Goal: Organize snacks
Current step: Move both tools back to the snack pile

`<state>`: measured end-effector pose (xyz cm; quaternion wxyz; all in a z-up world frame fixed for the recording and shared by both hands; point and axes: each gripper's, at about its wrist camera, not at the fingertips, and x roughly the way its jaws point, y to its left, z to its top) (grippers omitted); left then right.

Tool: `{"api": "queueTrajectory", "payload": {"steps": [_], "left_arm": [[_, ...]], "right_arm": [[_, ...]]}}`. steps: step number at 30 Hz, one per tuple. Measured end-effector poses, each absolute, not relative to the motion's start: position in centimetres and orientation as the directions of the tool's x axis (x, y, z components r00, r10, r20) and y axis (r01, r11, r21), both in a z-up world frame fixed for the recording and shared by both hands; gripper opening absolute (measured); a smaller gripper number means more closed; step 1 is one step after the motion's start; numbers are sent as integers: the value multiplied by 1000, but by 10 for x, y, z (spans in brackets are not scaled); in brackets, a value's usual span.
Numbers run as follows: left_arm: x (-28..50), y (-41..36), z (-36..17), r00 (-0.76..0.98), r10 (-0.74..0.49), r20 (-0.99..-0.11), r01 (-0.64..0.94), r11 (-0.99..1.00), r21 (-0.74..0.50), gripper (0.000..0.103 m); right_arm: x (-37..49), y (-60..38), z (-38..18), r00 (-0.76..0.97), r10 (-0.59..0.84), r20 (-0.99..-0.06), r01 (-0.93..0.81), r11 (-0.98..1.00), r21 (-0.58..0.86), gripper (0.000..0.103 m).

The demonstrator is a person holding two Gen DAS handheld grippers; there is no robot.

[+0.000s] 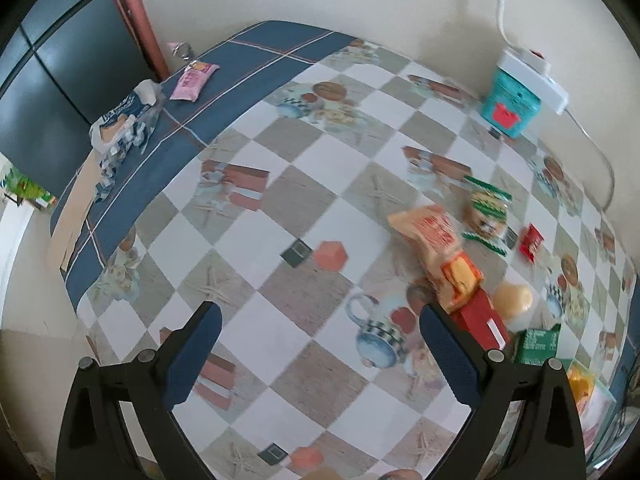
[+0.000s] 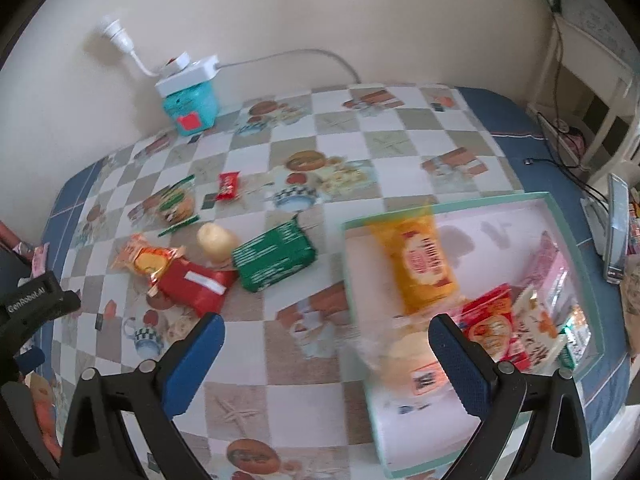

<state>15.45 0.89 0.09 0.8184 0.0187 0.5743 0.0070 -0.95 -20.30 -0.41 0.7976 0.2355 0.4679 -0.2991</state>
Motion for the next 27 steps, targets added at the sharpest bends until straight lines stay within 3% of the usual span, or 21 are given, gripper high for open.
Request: {"api": "queueTrajectory", "payload": {"steps": [11,27], "left_arm": [[180,46,-11,300,-8,-954,-29,999,-18,99],[191,3,-39,200,-208,-957,64,978,-200,99]], "right_arm": [[20,-183,-26,375,-214,-902,686,719,114,103],[40,-206,-45,398,-183,-899,712,680,177,103]]}}
